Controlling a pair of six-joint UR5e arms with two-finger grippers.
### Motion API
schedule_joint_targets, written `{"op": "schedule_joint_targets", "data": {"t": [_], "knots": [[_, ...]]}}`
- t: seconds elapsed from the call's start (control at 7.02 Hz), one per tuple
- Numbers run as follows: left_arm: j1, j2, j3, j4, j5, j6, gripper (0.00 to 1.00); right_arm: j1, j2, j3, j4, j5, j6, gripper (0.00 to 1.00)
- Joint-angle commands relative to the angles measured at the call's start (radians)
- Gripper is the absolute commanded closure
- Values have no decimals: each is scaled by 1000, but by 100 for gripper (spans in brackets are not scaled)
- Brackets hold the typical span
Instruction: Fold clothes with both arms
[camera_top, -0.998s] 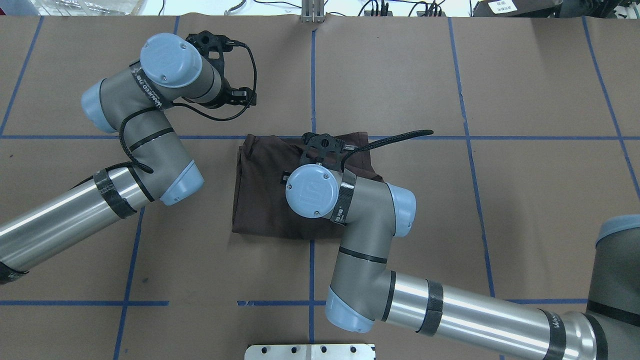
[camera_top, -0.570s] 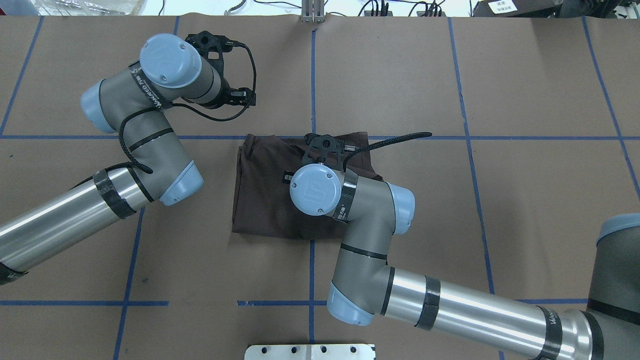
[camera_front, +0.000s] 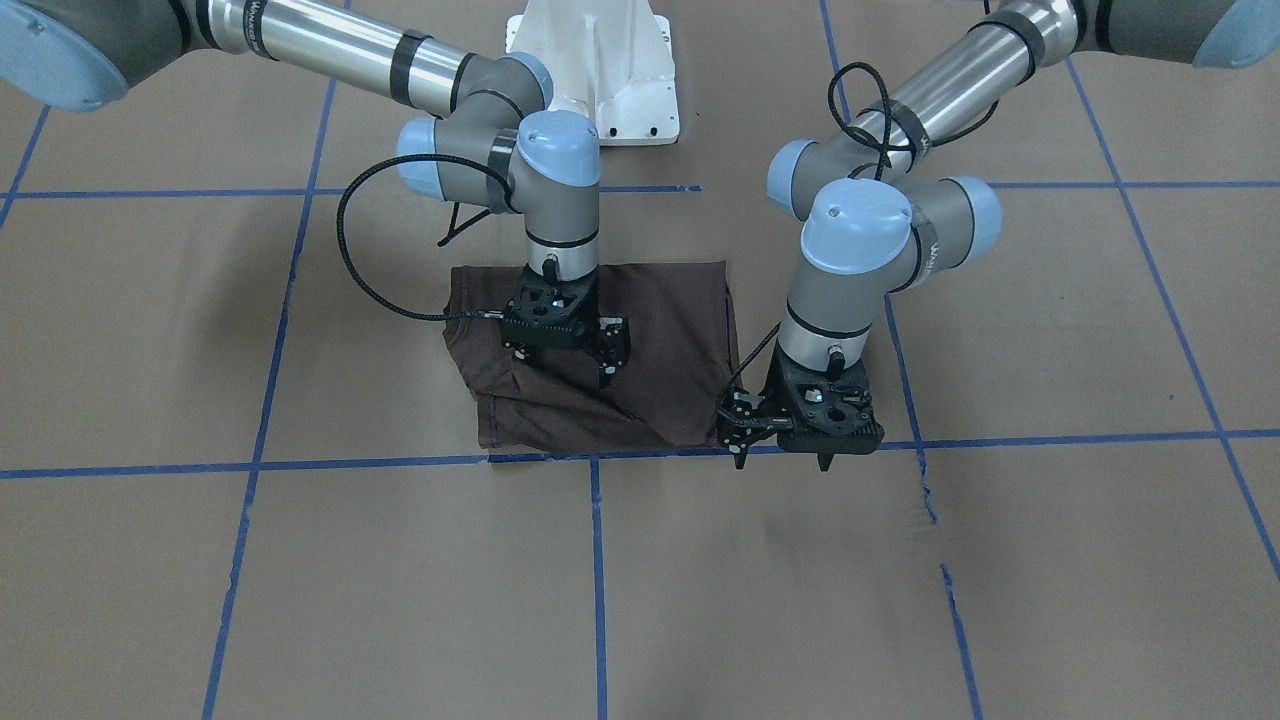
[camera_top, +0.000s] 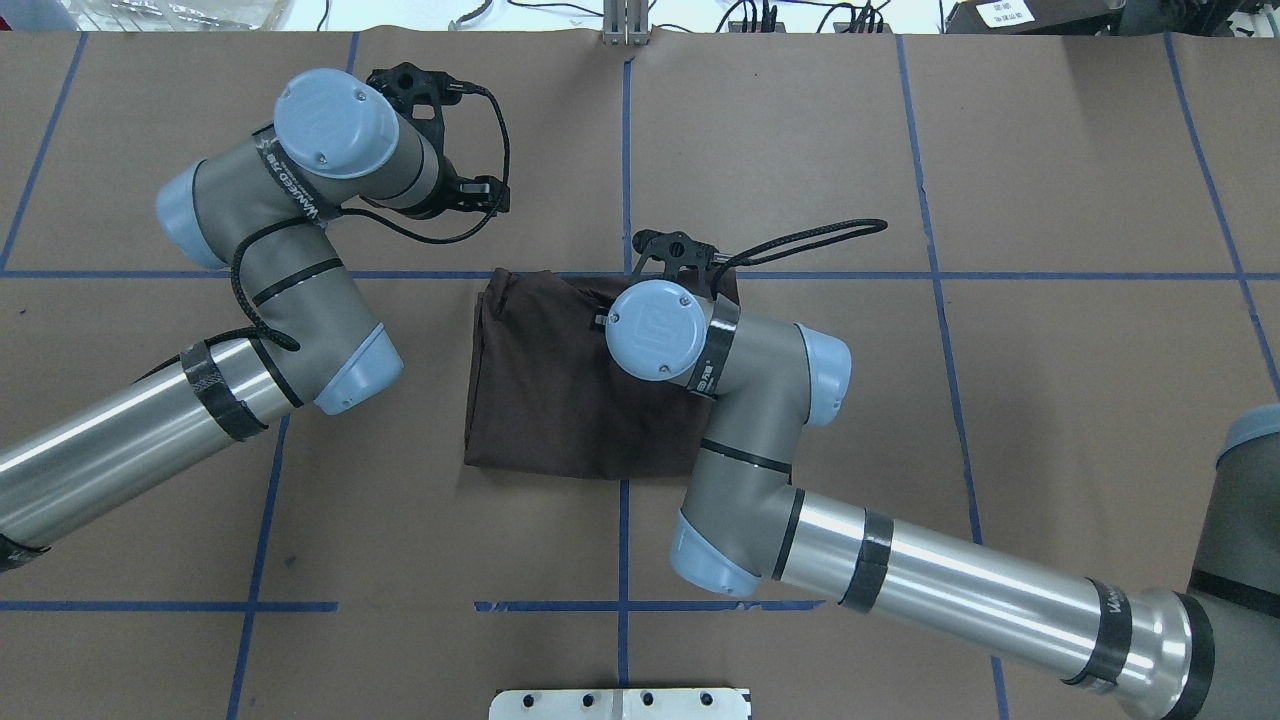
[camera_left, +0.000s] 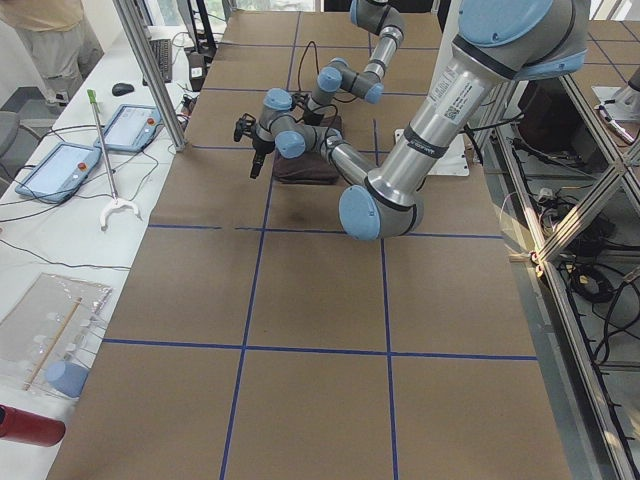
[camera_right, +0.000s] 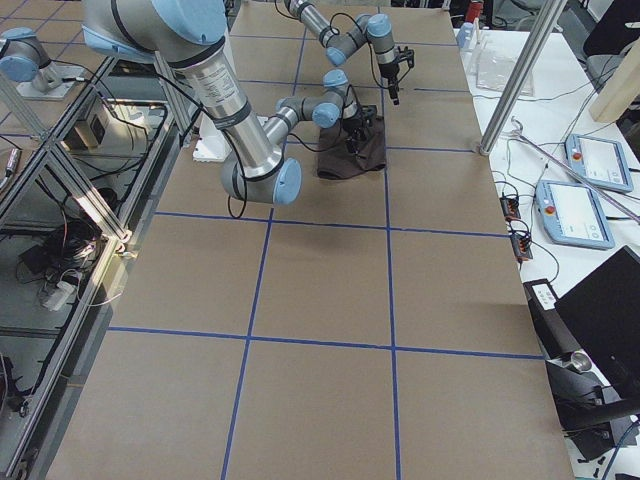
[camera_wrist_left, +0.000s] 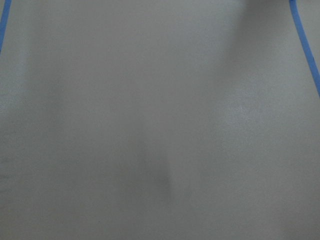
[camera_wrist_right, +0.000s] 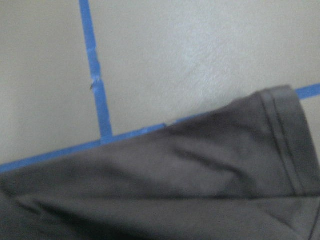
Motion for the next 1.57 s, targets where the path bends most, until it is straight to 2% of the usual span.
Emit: {"op": "schedule_joint_targets", "data": {"t": [0.0,0.29,0.43,0.71,0.86,1.14,1.28,1.43], "knots": [[1,21,-30,2,0,-3,0,99,9,-66,4,44,-79,1],[2,21,-35,2,0,-7,0,158,64,-155,9,69,-128,1],[5,21,-39,0,0,-7,0,189,84,-157,7,109,-157,1],[13,55,-97,2,-2,-7,0,265,71,-114,-5,269,-241,0],[18,114,-160,5,-5,3,0,293,-13,2,-54,311,-307,0],[8,283,-350,18,-34,89,0,414,-270,333,-201,447,-575,0],[-1,412,-487,43,-32,194,0,493,-401,419,-209,494,-734,0],[-66,494,-572,79,-35,297,0,602,-510,449,-208,559,-913,0]]}}
